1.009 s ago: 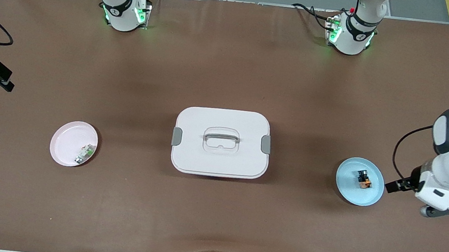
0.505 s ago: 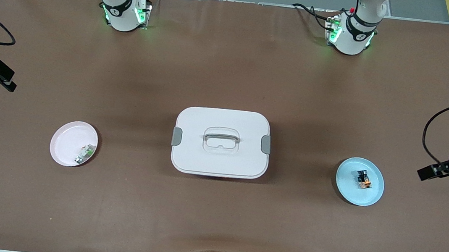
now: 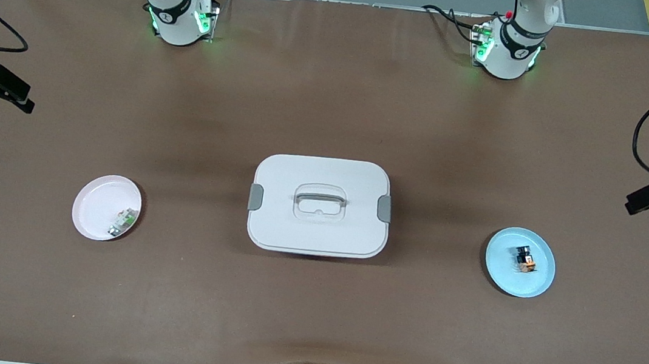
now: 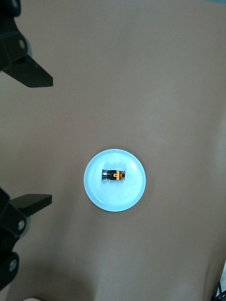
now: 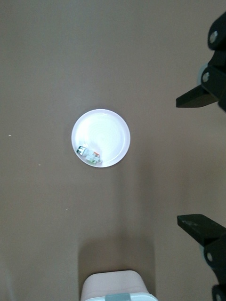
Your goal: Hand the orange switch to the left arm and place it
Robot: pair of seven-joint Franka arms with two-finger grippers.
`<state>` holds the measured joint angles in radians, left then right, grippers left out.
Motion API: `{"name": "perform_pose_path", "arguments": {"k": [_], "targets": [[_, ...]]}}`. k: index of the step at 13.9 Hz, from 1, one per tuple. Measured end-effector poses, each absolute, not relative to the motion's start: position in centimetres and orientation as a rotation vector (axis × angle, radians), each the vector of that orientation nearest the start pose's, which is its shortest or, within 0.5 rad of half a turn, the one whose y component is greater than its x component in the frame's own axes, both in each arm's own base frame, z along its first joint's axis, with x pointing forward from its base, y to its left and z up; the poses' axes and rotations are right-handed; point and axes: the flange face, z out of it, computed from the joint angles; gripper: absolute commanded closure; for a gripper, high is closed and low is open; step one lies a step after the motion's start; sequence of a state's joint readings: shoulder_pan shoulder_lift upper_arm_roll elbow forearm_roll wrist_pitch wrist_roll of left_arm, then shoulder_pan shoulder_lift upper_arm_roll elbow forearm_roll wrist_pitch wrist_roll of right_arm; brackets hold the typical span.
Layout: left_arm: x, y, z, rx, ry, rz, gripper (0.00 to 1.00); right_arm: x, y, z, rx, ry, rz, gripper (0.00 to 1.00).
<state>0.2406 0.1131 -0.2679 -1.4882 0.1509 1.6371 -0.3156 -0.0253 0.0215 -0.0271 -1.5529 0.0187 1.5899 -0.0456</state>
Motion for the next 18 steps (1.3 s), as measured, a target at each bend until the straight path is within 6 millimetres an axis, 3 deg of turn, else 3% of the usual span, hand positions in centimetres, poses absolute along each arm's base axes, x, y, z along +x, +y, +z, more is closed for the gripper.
{"name": "perform_pose_path", "arguments": {"k": [4, 8, 12, 18], "targets": [[56.7, -0.2, 64.1, -3.032, -0.442, -0.083, 0.00, 56.2, -2.9, 63.0, -3.125, 0.017, -0.045, 0.00], [54.6, -1.4, 66.1, -3.045, -0.407, -0.070, 0.00, 56.2, -3.0, 64.0, -3.125, 0.021, -0.073, 0.00], [52.9, -2.5, 66.3, -3.053, -0.298, -0.043, 0.00, 56.0, -3.0, 65.3, -3.125, 0.022, -0.091, 0.00], [52.0, -2.5, 66.5, -3.068, -0.245, -0.035, 0.00, 55.3, -3.2, 65.0, -3.125, 0.028, -0.027, 0.00]]}}
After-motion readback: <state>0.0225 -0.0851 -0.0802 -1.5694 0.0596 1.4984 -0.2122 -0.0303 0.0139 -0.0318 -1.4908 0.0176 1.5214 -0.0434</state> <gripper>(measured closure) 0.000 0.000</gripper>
